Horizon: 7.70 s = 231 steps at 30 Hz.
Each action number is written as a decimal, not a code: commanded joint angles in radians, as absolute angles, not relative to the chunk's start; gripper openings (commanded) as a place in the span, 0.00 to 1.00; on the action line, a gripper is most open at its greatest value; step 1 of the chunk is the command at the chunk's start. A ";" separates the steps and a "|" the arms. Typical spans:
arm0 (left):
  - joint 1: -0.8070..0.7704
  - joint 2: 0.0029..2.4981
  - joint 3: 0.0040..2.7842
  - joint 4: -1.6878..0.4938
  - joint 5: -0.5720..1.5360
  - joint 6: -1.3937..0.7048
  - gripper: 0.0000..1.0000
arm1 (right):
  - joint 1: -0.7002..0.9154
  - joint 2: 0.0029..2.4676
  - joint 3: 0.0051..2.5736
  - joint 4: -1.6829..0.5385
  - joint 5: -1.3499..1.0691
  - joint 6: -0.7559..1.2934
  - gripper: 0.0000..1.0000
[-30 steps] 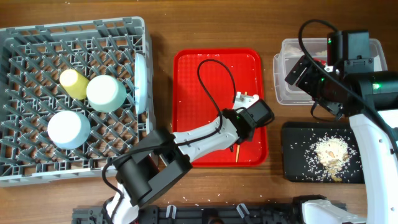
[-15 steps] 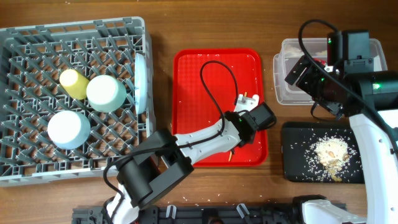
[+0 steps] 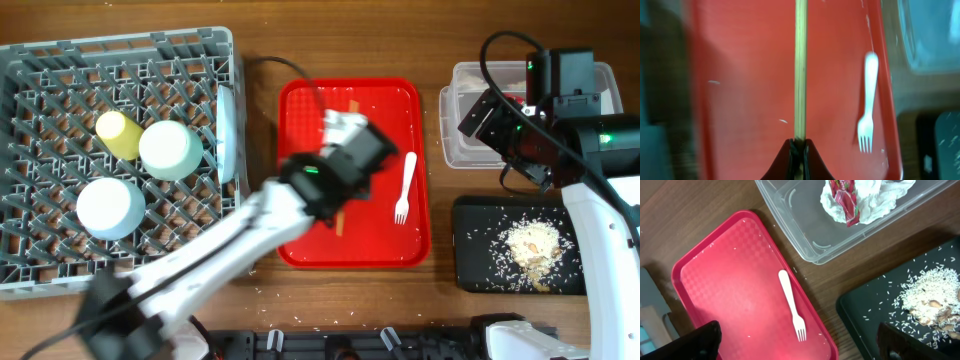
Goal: Sort waste into correct bins and load items into the dishwasher rack
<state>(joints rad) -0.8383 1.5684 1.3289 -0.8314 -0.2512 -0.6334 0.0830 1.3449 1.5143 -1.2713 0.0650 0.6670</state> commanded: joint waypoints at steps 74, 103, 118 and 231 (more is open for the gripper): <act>-0.764 1.570 1.328 -0.672 0.261 -0.471 0.66 | 0.079 1.354 1.518 -1.269 0.082 0.655 1.00; -1.053 2.144 1.328 -0.263 -0.393 -0.532 0.32 | 0.079 1.354 1.518 -1.269 0.082 0.655 1.00; -1.066 2.074 1.328 -0.379 -0.386 -0.532 0.04 | 0.079 1.354 1.518 -1.269 0.082 0.655 1.00; -0.043 0.070 0.317 -0.629 0.184 -0.374 1.00 | 0.079 1.354 1.518 -1.269 0.082 0.655 1.00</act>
